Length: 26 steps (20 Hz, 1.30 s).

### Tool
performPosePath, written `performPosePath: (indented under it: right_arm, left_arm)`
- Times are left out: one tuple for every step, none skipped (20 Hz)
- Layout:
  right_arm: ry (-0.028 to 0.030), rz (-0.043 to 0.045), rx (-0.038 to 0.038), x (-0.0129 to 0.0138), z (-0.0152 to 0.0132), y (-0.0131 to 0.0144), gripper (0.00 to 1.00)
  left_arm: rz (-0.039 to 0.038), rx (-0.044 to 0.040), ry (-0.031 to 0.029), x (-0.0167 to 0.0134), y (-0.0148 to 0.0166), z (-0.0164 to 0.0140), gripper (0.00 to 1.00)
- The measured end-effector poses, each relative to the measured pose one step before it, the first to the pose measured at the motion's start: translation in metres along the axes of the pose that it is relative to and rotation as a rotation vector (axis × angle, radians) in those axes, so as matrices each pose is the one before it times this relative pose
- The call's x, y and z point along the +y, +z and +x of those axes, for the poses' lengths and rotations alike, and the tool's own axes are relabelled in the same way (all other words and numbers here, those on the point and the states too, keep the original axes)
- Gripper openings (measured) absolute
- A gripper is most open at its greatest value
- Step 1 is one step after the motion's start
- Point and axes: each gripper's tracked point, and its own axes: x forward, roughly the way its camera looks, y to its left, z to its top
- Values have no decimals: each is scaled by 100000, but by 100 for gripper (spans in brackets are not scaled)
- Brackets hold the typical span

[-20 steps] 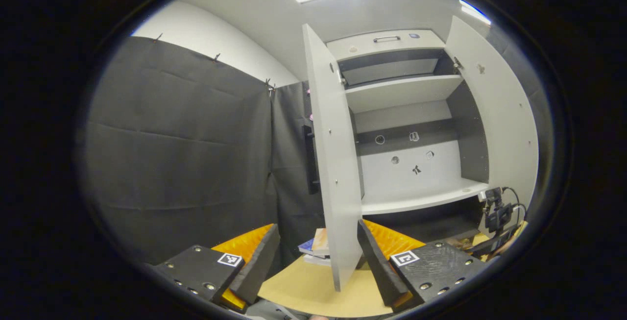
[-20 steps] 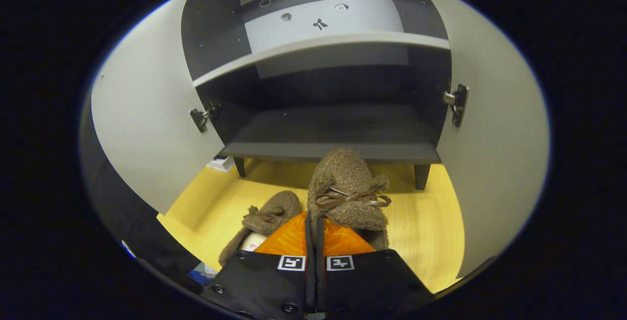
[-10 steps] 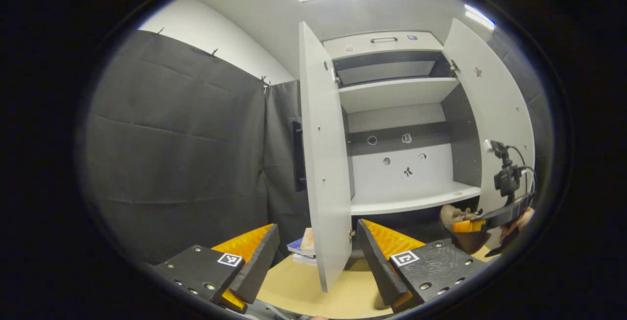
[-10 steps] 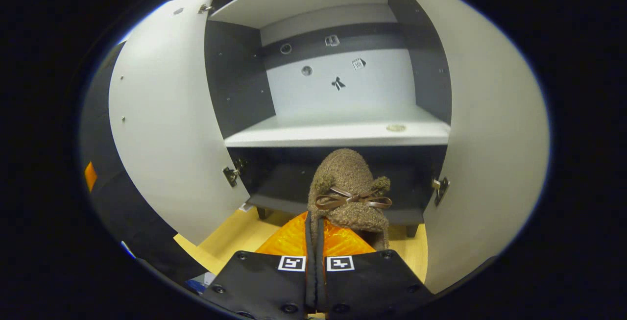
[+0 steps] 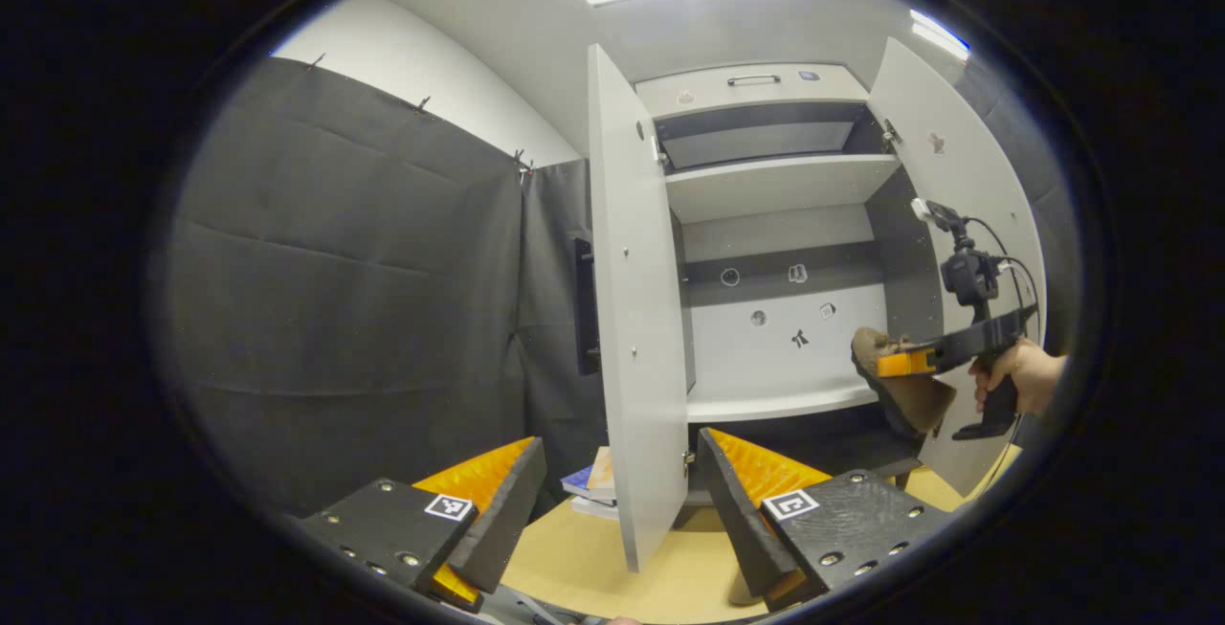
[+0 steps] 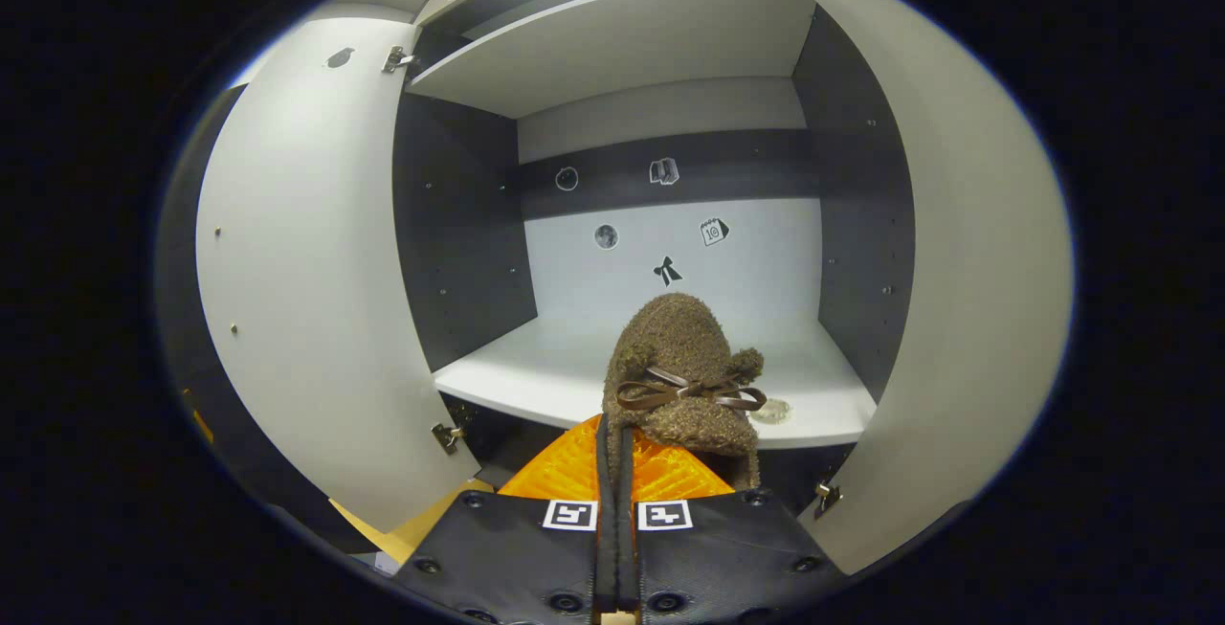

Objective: Grab one shoe with the right hand and put it into the shoe cabinet, grab the other shoe with the left hand and put it into the shoe cabinet; then close the right door with the right hand and the left door with the left hand.

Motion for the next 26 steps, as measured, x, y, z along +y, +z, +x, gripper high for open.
performPosePath:
  right_arm:
    - [-592, -49, -1171, -214, 691, 872, 0]
    - [-590, -312, -394, -251, 684, 806, 0]
    - [-610, -112, -393, -181, 846, 630, 0]
    - [-744, 103, -370, -292, 902, 657, 1]
    - [-668, 182, 213, -256, 1031, 613, 0]
    - [-893, 383, 95, -377, 1108, 525, 0]
    - [-1085, -128, 1370, -332, 971, 104, 1]
    - [-1368, -132, 1111, -458, 1163, 183, 2]
    - [-1528, 6, 752, -357, 1178, 193, 2]
    - [-1625, 108, 1428, -447, 1109, 31, 2]
    - [-1418, 209, 1670, -305, 721, -278, 2]
    - [-1018, 105, 1851, -277, 996, 80, 2]
    - [-664, 878, 1720, -137, 972, -60, 2]
    - [-1538, 694, 1700, -281, 703, -133, 2]
    - [-1638, 19, 1616, -269, 696, -47, 2]
    - [-1144, -80, 1059, -101, 436, 39, 2]
    - [-991, -775, 1060, -48, 270, -46, 2]
    - [-665, -750, 430, -34, 82, -12, 6]
    - [-1233, -965, 308, -161, 133, -36, 12]
    - [982, 25, 570, 131, -284, -130, 21]
    - [2018, 1232, -183, 675, -375, -38, 25]
    - [1260, 452, -1303, 447, -610, 280, 49]
    - [-270, -831, -2148, 27, -638, 314, 73]
    - [-265, -1023, -1911, 134, -1477, 674, 96]
    - [978, -724, -1632, 395, -322, 152, 99]
    - [1205, -381, -1833, 370, -1056, 375, 98]
  left_arm:
    - [185, 45, 524, 177, -9, -63, 98]
    - [143, 61, 464, 110, -7, -68, 98]
    - [112, 42, 403, 185, 55, -146, 98]
    - [118, 122, 444, 131, -145, 20, 98]
    - [50, 107, 383, 108, 31, 48, 98]
    - [-9, 163, 358, 194, -87, -102, 98]
    - [49, 235, 365, 116, -50, -8, 98]
    - [63, 218, 322, 70, -57, -70, 93]
    - [38, 188, 274, 76, -41, -62, 98]
    - [51, 303, 124, 106, -231, 13, 98]
    - [206, 248, 217, 132, -17, 7, 98]
    - [264, 249, 393, 188, -128, -89, 98]
    - [70, 277, 188, 99, -90, 94, 98]
    - [-164, 280, 20, 36, -129, 12, 98]
    - [-198, 378, -19, 58, -68, 109, 98]
    - [-262, 410, -190, -21, -219, 37, 98]
    - [-276, 326, -496, -147, -54, 130, 98]
    - [-208, 264, -585, -114, -189, 46, 98]
    - [-122, 50, -706, -104, 80, 67, 98]
    - [-110, -79, -757, -85, -158, -7, 98]
    - [-145, 49, -714, -116, -40, 52, 98]
    - [-341, 186, -856, -178, -172, 185, 93]
    - [-542, 329, -1046, -208, -112, 112, 88]
    - [-566, 400, -1076, -220, -285, -16, 99]
    - [-661, 328, -1119, -224, -159, 14, 99]
    - [-768, 369, -1402, -362, -234, 224, 99]
